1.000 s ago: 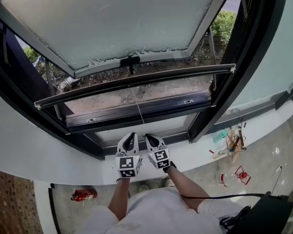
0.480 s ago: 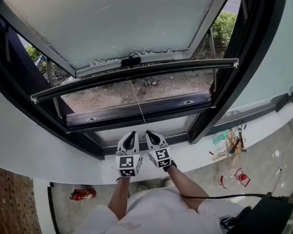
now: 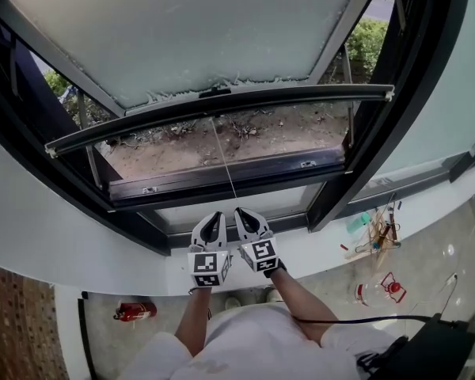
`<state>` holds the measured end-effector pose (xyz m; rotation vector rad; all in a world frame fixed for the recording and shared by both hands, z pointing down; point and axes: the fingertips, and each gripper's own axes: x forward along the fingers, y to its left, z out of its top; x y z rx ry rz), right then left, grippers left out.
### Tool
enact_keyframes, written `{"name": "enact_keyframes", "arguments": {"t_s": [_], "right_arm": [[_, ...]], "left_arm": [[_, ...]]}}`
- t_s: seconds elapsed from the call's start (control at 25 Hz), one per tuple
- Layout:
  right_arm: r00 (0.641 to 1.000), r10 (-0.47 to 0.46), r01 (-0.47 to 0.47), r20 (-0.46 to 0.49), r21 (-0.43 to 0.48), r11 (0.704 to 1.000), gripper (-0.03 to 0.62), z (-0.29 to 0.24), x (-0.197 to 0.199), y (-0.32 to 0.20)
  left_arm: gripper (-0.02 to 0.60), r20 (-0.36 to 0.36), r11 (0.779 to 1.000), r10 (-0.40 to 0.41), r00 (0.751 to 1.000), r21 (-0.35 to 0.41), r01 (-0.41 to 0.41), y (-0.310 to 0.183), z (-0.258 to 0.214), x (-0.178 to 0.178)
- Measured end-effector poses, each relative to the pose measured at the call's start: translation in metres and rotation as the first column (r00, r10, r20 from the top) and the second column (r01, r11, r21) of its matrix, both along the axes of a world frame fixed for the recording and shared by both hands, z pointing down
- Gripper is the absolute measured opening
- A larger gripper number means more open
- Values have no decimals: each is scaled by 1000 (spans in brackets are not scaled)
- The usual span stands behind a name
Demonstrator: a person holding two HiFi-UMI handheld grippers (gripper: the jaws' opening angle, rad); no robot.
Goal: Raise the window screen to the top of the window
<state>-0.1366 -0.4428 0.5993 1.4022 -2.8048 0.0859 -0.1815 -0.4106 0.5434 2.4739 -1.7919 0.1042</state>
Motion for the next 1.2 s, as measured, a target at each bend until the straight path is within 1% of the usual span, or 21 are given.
{"name": "enact_keyframes", "arguments": {"t_s": [0.36, 0.48, 0.6, 0.76, 0.92, 1.08, 1.2], "right_arm": [[997, -17, 9, 78, 110, 994, 0, -60, -5, 7], [996, -25, 14, 88, 119, 993, 0, -69, -7, 10], [995, -27, 18, 94, 97, 995, 0, -68, -5, 11], [991, -26, 8, 129, 144, 990, 0, -88, -3, 11], [989, -36, 7, 146, 192, 981, 0, -114, -2, 13], [984, -54, 16, 168, 218, 976, 0, -132, -2, 14], [982, -57, 17, 179, 217, 976, 0, -140, -1, 13]], "left_arm": [[14, -3, 1000, 6, 1000, -11, -6, 4, 5, 4], [14, -13, 1000, 4, 1000, -16, -4, 5, 3, 2], [14, -34, 1000, 7, 999, -14, -7, 6, -2, 3], [14, -43, 1000, 10, 999, 2, -10, 6, -10, 3], [14, -49, 1000, 16, 999, 6, -15, 6, -12, 5], [14, -55, 1000, 18, 998, 11, -18, 5, -14, 6], [14, -53, 1000, 19, 998, 18, -18, 3, -17, 5]]}}
